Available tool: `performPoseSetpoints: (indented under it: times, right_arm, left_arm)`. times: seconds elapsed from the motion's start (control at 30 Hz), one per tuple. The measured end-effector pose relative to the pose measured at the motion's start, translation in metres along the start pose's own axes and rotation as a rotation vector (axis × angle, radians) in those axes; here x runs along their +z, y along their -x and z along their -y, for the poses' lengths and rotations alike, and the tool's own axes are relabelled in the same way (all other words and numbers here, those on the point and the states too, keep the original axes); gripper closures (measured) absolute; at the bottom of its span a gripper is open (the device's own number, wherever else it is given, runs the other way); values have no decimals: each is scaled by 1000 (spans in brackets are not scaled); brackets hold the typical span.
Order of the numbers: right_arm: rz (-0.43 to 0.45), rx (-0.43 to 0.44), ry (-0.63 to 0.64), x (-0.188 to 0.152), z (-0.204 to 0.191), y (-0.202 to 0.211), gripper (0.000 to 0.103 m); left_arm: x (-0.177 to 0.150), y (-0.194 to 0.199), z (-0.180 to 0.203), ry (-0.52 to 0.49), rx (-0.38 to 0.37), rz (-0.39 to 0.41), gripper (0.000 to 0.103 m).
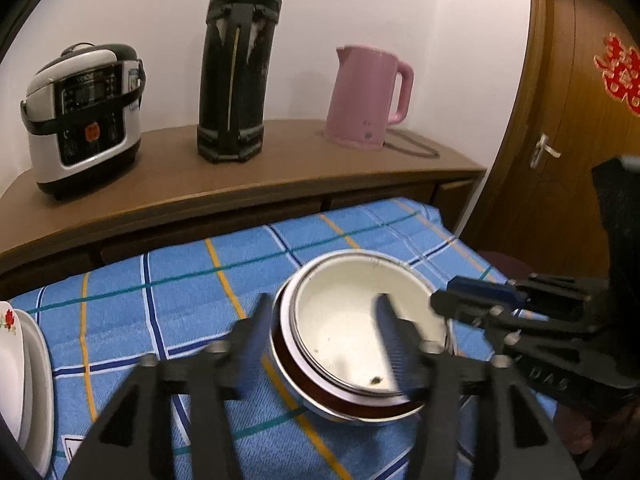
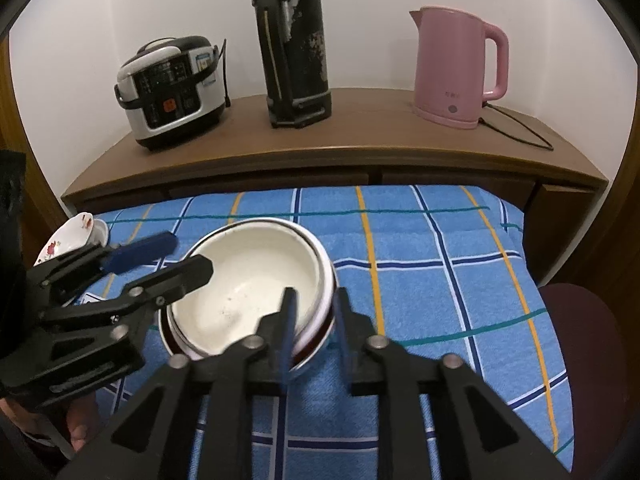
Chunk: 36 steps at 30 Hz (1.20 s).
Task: Organize plates and bowls
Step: 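Regrip the nested bowl stack rim with both grippers and lift it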
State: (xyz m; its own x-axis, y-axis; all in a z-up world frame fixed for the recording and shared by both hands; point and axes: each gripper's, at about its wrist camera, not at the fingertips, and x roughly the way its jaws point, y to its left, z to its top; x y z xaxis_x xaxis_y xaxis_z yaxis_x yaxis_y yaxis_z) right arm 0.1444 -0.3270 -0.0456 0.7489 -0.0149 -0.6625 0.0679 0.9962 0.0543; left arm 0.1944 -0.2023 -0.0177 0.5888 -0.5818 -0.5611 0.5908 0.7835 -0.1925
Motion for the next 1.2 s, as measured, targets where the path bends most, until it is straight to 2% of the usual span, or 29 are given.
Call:
performPoseSetpoints:
  times: [0.07, 0.1, 0.5, 1.03, 1.2]
  right_arm:
    - [5, -7, 0, 0, 1, 0, 63]
    - [5, -9, -3, 0, 2, 0, 63]
    - [-6, 3, -20, 0, 5, -3, 63]
    - [-45, 32, -48, -6, 5, -19, 63]
    - [-45, 33, -53, -8, 5, -20, 67]
  left_arm:
    - [1, 3, 0, -3, 3, 18, 32]
    - [1, 2, 0, -5, 7, 14, 32]
    - [-5, -16, -13, 39, 43, -78, 32]
    - [-9, -24, -13, 35, 46, -120, 32]
    - [-11, -29, -12, 30, 47, -143, 32]
